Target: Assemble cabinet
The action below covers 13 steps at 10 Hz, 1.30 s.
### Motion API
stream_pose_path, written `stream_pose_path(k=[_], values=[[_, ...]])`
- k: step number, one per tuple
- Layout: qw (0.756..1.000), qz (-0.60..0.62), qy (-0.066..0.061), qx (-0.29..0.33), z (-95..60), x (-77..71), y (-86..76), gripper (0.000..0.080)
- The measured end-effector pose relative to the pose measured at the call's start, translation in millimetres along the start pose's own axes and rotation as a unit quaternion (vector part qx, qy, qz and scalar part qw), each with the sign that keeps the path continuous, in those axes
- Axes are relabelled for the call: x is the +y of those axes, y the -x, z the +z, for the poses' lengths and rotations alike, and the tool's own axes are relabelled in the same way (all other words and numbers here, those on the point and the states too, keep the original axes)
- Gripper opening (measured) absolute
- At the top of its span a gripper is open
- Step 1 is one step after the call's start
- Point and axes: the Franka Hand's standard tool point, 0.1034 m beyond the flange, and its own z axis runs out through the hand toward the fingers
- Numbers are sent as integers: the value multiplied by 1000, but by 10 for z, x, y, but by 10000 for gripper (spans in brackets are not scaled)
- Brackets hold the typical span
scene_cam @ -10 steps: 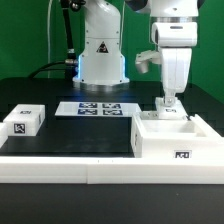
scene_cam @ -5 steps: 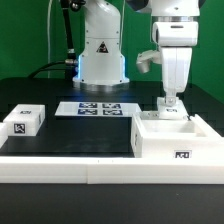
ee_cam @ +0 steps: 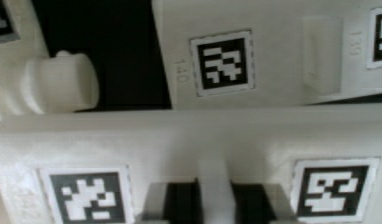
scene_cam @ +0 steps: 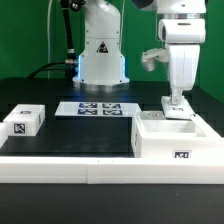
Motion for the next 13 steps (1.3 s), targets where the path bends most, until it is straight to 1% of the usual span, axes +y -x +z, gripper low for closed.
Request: stream_pose_path(k=[2,5,7,12,13], values=[[1000,1,0,0,2,0,5,70],[1000,3,2,1,-15,67,5,70],[1000,5,1,0,-13,104,8,70],[1000,6,-1,0,15,94,28,70],[1000,3,1,4,42,119,20,70]])
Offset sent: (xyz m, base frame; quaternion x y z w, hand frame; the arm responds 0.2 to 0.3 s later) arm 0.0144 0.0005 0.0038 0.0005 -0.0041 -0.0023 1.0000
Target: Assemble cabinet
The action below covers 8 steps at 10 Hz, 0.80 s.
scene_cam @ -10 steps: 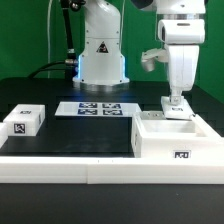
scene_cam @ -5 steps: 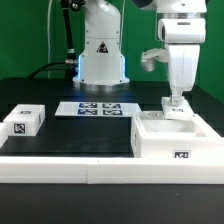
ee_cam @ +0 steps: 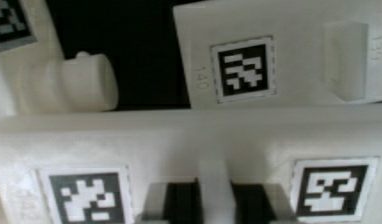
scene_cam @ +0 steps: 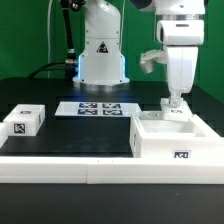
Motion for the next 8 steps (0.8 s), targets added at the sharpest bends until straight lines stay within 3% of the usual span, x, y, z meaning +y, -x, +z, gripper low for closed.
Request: stream_pose_path(k=[4,8], values=[[1000,-2,9,4,-19,328,-18,70],[1000,-4,11,5,-24,359,-14,70]])
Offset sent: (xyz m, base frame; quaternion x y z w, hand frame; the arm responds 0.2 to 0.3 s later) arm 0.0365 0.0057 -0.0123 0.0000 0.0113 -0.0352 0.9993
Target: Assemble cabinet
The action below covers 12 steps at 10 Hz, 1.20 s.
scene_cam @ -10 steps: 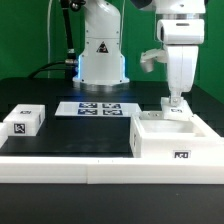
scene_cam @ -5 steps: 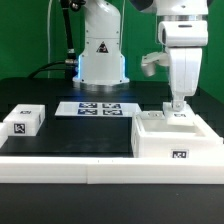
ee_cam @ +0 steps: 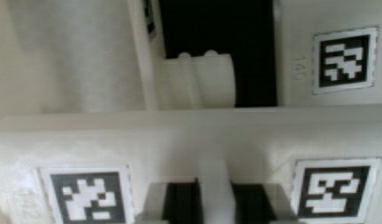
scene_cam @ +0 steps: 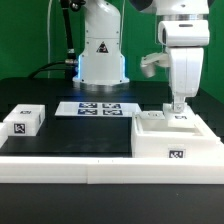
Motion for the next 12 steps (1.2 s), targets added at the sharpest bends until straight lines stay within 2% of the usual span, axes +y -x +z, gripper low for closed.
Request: stream_pose_path(k=[2,4,6,8,10,11,12], values=[[1000,-2,0,1,7,9,-1,70],[1000,-4,9,4,-3,189,-3,70],[1000,0,7,3,-4,350,-5,70],[1000,7,16,6,-1,553,1,70],[1000,12,18,6,5,699,5,70],[1000,14,18,6,11,759,6,71],[1000,14,11,3,13,761,3,72]])
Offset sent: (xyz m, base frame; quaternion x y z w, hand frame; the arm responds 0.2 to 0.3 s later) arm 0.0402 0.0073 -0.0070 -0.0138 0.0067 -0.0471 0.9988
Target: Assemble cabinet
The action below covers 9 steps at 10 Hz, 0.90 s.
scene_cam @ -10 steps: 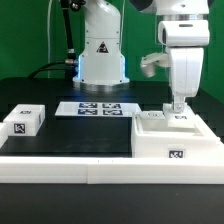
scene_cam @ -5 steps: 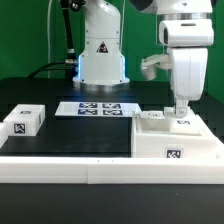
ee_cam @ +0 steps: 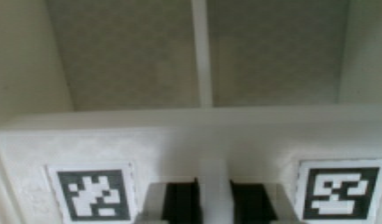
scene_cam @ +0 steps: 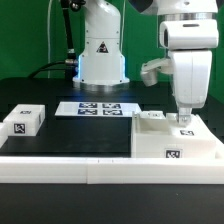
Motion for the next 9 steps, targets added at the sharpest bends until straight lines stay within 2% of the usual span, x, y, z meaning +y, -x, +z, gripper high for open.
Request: stream_pose_path(k=[4,6,7,9], values=[[1000,1,-3,-2,1,-6,11,79],[1000,1,-3,-2,3,-7,12,450],[1000,1,-3,-2,4,-7,12,450],[1000,1,-3,-2,6,-8,13,721]])
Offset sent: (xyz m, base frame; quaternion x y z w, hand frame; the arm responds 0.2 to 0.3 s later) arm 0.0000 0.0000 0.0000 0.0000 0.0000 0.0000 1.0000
